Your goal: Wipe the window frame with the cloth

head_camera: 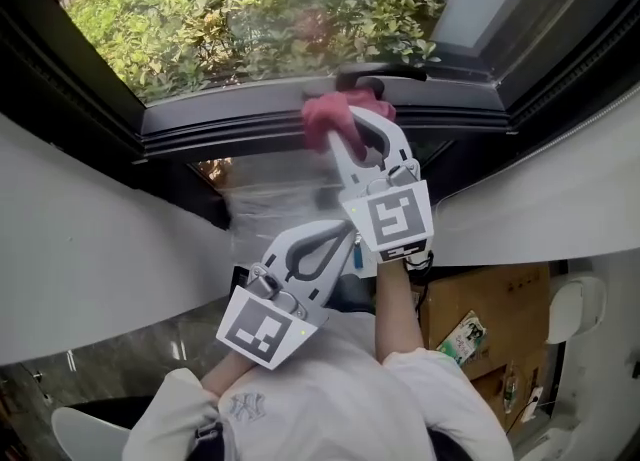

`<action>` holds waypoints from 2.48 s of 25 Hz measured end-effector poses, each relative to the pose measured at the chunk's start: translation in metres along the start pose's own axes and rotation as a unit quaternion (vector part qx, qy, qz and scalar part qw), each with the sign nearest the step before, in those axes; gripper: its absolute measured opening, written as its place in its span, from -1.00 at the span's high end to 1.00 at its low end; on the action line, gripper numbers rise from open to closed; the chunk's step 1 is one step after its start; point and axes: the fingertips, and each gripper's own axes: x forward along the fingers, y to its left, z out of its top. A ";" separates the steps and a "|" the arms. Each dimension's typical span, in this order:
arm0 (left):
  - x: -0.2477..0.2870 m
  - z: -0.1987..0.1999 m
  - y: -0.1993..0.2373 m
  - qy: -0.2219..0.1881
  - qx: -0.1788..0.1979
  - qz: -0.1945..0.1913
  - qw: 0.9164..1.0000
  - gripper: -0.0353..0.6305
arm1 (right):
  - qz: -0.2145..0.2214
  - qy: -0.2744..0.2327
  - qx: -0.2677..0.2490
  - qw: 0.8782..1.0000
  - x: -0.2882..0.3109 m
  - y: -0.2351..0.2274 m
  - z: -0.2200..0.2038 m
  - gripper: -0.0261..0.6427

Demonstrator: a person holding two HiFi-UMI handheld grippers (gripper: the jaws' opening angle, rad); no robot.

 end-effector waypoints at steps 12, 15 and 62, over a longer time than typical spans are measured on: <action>-0.097 0.003 0.038 -0.023 0.001 0.127 0.992 0.87 | 0.095 -0.069 -0.009 0.993 0.039 0.119 0.050 0.72; -0.127 0.004 0.048 -0.015 0.010 0.164 0.986 0.87 | 0.124 -0.081 -0.015 0.989 0.050 0.156 0.063 0.72; -0.187 -0.013 0.112 0.028 0.030 0.277 0.960 0.87 | 0.152 -0.051 -0.028 0.987 0.110 0.232 0.061 0.72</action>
